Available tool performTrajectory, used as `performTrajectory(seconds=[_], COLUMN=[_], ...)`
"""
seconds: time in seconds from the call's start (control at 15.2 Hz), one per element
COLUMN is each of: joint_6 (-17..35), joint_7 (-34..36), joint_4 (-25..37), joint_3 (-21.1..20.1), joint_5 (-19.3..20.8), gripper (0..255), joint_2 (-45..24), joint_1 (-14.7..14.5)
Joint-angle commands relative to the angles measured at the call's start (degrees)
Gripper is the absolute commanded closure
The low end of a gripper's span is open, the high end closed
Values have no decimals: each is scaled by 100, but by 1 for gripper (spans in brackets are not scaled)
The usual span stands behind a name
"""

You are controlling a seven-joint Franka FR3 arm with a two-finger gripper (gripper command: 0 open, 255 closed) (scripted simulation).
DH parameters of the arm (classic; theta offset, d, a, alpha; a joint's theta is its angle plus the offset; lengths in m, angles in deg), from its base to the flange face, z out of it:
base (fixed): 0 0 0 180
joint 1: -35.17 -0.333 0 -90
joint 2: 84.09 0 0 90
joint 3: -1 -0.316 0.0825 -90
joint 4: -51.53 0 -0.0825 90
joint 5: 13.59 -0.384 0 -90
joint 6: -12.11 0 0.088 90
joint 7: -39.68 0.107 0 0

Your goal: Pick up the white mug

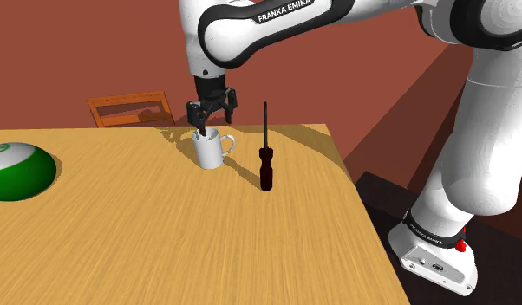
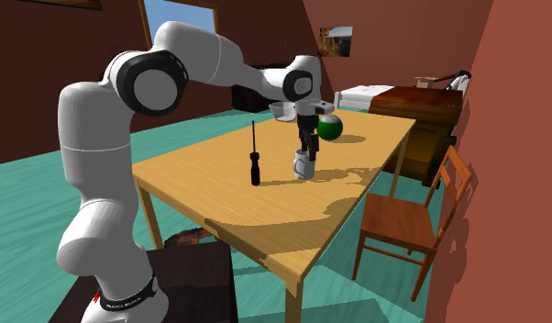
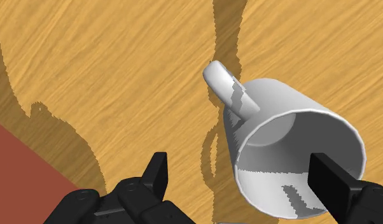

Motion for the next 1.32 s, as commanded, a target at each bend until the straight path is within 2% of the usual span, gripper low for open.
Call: performTrajectory(seconds=[0.0, 0.4, 0.46, 1.06, 1.25], joint_6=[121, 451, 458, 451, 236], joint_7=[25, 58, 60, 58, 35], joint_4=[-42, -313, -323, -313, -139], joint_3=[4, 14, 14, 15, 7], joint_5=[32, 68, 67, 68, 43], gripper=[0, 0, 255, 255, 255], joint_2=[-78, -143, -139, -143, -98], joint_1=[-10, -10, -11, -10, -10])
